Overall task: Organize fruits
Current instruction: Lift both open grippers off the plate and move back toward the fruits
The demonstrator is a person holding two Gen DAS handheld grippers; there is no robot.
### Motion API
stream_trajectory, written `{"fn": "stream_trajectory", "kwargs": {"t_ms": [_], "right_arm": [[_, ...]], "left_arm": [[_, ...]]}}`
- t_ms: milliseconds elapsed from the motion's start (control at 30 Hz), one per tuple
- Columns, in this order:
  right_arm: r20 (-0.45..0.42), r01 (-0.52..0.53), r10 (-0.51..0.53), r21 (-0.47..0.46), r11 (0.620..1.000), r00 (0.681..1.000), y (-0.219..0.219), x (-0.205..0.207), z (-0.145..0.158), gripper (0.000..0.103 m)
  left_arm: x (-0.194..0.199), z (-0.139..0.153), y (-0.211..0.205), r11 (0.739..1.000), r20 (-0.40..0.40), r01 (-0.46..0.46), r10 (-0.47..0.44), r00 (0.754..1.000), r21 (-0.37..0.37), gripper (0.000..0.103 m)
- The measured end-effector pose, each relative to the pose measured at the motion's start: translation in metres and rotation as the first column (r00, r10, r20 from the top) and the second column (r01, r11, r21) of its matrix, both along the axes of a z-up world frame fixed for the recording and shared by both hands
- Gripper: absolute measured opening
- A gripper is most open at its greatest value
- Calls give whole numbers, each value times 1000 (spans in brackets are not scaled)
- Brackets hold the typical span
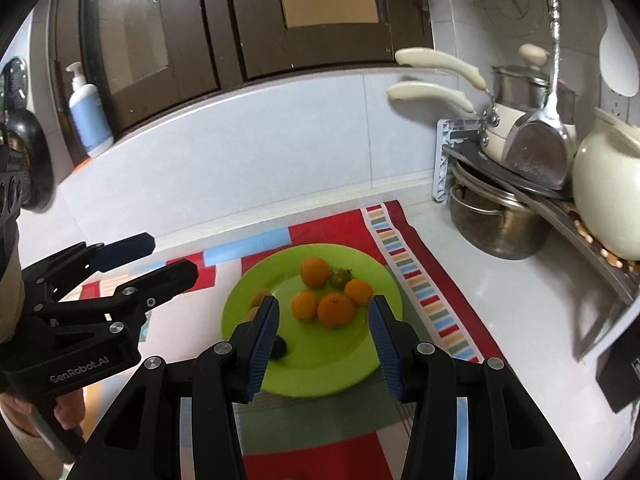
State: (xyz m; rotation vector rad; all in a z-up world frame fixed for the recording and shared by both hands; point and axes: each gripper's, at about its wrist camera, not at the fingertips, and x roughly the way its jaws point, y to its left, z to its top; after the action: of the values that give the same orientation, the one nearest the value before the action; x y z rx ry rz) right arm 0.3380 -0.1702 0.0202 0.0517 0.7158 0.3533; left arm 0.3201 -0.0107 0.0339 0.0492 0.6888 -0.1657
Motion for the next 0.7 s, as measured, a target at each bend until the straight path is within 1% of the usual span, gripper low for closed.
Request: {"fn": "stream_trajectory", "kwargs": {"t_ms": [67,267,300,333,367,700], "right_arm": [[5,1,-1,1,1000,1000,-2,-9,3,54],[33,12,-12,-6,1000,999,-9,-34,11,54],[36,12,-12,-5,1000,999,-10,-39,12,55],[38,12,-12,-3,1000,999,-11,-42,12,59],[41,11,-11,1,1000,999,-11,-46,13,60],[62,-20,20,13,1000,998,-8,-78,13,60]], "left_arm": [[-10,3,0,1000,11,-14,14,1000,-1,66],[-40,11,1,998,38,-55,54,998,25,71],[-45,12,1,998,40,-60,59,997,27,71],[-49,12,0,998,38,-63,62,997,29,72],[-51,12,0,997,37,-65,64,997,31,72],[-90,10,4,993,48,-113,111,993,39,76]]}}
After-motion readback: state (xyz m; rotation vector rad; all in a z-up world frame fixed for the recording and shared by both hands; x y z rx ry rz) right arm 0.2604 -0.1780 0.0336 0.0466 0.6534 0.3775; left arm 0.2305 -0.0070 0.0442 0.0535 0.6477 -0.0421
